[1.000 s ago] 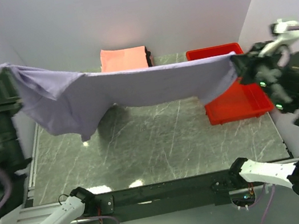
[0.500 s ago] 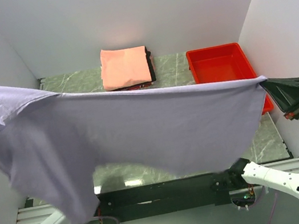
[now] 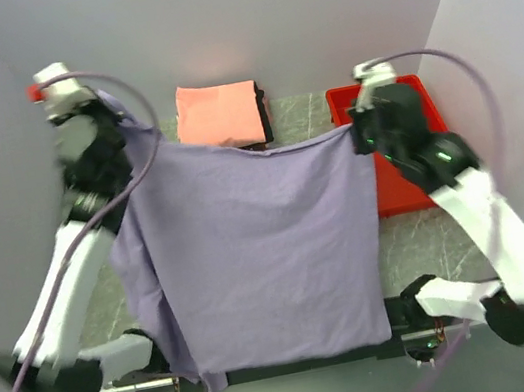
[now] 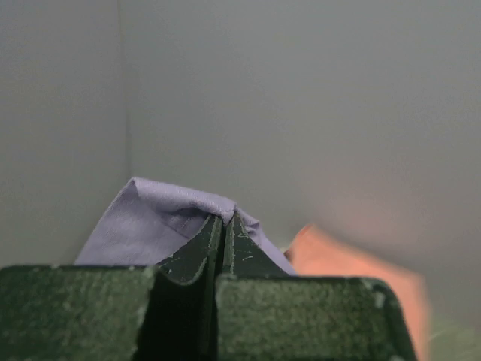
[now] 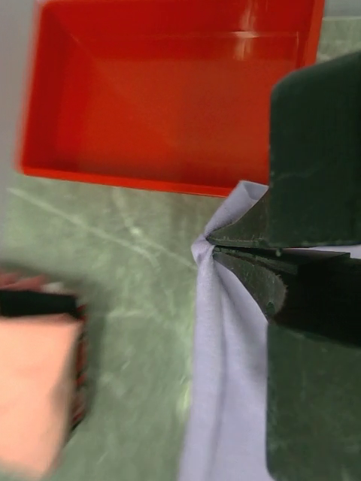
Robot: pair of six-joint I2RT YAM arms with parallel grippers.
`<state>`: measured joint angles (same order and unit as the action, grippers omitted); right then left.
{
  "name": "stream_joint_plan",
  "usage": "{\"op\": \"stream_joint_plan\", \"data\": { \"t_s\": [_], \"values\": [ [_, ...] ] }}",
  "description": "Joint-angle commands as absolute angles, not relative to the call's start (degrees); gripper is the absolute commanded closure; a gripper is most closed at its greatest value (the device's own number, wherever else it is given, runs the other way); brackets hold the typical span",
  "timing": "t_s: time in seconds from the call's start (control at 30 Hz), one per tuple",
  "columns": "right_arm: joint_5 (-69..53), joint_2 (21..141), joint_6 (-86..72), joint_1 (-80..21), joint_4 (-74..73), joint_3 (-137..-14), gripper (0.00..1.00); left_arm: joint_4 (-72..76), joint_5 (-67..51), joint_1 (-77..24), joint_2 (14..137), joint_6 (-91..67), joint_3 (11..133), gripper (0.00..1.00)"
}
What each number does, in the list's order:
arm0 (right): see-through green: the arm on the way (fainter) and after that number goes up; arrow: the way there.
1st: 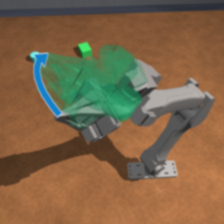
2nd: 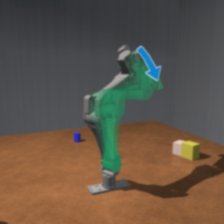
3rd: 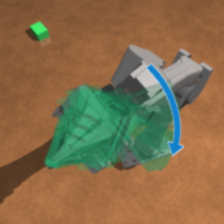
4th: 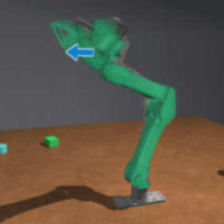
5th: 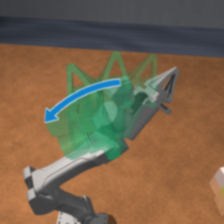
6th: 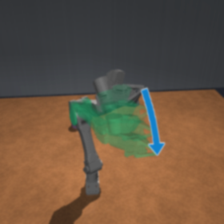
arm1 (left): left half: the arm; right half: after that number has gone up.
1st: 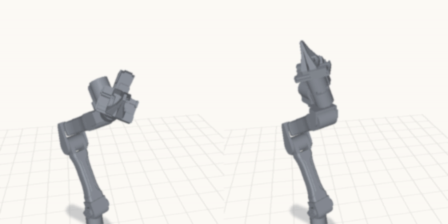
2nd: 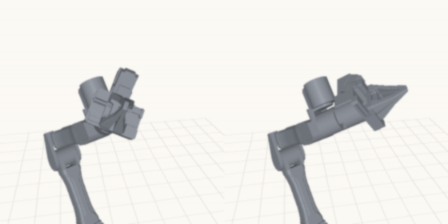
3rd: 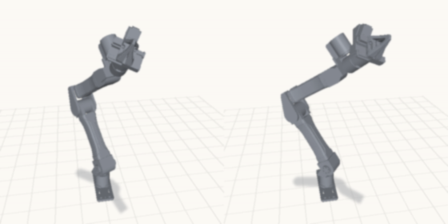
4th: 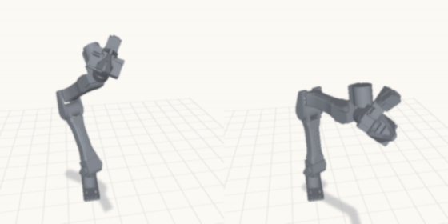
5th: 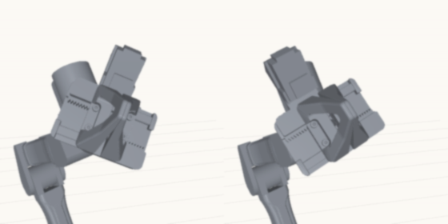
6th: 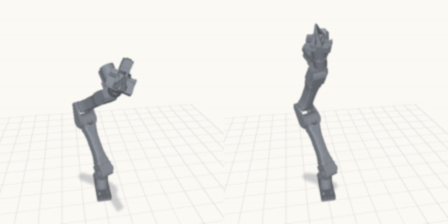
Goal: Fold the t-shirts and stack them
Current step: Flatten the tshirt out, then fold the tshirt
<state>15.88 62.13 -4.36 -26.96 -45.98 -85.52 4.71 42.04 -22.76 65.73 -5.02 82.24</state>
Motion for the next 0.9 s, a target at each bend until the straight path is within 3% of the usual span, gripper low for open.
{"op": "stream_joint_plan", "data": {
  "t_s": [0.0, 0.13, 0.27, 0.4, 0.7, 0.87],
  "values": [
    [5.21, 68.78, -1.23, -21.54, -32.10, -76.92, 1.00, 6.83, 33.15, -13.81, 71.79, -12.40, 74.38, 0.99],
    [-1.30, 84.08, 1.47, -17.76, -27.51, -75.58, 1.00, 17.48, 27.44, -13.27, 84.42, -9.32, 65.84, 0.99],
    [4.12, 102.26, 2.72, -16.79, -32.42, -87.87, 1.00, 17.94, 24.26, -12.57, 96.48, -10.02, 70.12, 0.99],
    [5.01, 108.53, 3.87, -16.61, -32.87, -93.33, 1.00, 14.51, 24.43, -11.34, 104.75, -12.38, 75.75, 0.99],
    [6.06, 109.60, 5.01, -16.35, -32.08, -92.73, 1.00, 12.93, 24.52, -10.81, 102.75, -16.86, 72.16, 0.99],
    [4.22, 105.39, 5.27, -16.35, -30.59, -87.64, 1.00, 13.80, 23.20, -10.90, 94.32, -21.09, 62.95, 0.99]
  ]
}}
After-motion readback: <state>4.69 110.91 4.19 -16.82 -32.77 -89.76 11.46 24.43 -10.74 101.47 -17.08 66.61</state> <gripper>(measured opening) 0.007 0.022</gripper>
